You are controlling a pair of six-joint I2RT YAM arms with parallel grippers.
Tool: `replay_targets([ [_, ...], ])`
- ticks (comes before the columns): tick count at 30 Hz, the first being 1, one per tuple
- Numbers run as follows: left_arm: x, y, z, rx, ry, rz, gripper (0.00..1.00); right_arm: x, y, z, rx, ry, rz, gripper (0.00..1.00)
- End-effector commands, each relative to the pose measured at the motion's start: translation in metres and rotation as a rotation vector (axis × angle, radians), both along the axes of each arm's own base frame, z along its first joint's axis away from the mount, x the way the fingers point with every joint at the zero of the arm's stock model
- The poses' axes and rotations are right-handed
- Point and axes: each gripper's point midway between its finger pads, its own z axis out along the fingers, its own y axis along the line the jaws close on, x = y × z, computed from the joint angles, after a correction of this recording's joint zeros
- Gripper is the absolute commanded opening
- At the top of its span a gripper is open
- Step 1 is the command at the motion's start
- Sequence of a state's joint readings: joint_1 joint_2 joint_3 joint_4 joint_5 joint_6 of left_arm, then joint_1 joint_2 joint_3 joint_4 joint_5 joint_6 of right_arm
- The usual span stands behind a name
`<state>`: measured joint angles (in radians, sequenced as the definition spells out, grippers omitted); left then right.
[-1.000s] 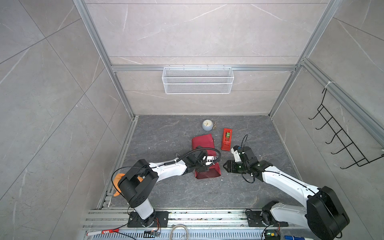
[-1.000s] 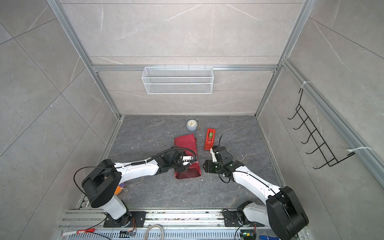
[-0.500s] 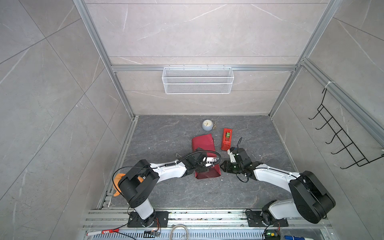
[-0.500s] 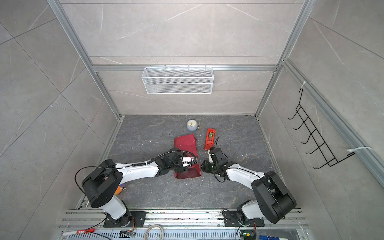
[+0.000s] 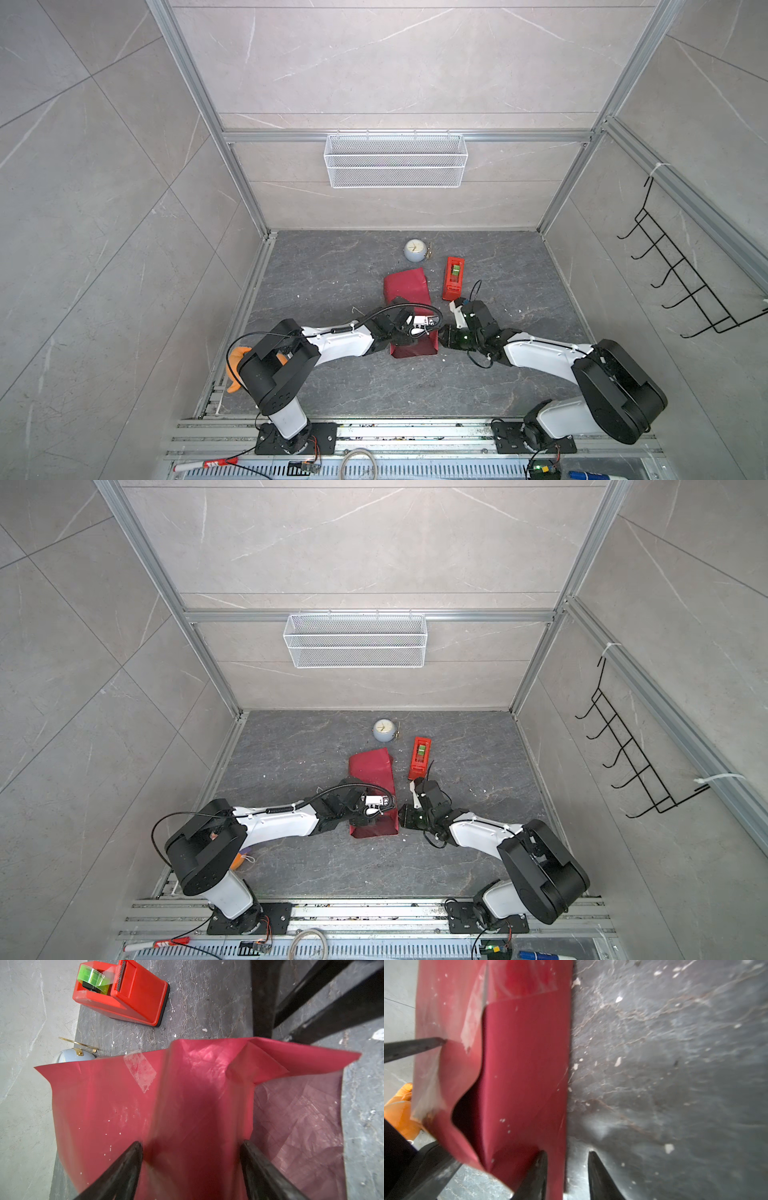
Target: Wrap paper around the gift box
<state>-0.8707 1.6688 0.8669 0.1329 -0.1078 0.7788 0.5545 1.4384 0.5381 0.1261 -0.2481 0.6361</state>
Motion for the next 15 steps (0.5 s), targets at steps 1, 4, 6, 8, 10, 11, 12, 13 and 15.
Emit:
replay_targets([
  [1,-0.009,0.017,-0.028,0.09,0.053,0.008,0.76,-0.003,0.008,0.004,0.04,-0.011,0.006,0.34],
  [4,-0.009,0.017,-0.028,0.09,0.052,0.008,0.76,-0.004,0.01,0.005,0.05,-0.02,0.001,0.32],
  [6,-0.008,0.017,-0.027,0.09,0.05,0.008,0.76,-0.003,0.012,0.006,0.052,-0.033,-0.002,0.31],
  [8,-0.008,0.017,-0.028,0.091,0.05,0.01,0.76,-0.003,0.013,0.007,0.054,-0.04,-0.001,0.3],
  [10,-0.008,0.017,-0.028,0.091,0.048,0.011,0.76,-0.004,0.011,0.005,0.04,-0.04,-0.005,0.28],
  [11,-0.008,0.017,-0.027,0.091,0.048,0.011,0.76,-0.005,0.006,0.003,0.017,-0.04,-0.016,0.27],
  [12,-0.007,0.017,-0.026,0.089,0.046,0.011,0.76,-0.005,0.0,0.002,-0.012,-0.042,-0.028,0.26],
  [13,-0.007,0.017,-0.026,0.089,0.046,0.012,0.76,-0.006,-0.006,0.002,-0.039,-0.045,-0.042,0.26],
  [15,-0.007,0.017,-0.025,0.088,0.044,0.012,0.76,-0.005,-0.011,0.004,-0.064,-0.062,-0.055,0.25],
])
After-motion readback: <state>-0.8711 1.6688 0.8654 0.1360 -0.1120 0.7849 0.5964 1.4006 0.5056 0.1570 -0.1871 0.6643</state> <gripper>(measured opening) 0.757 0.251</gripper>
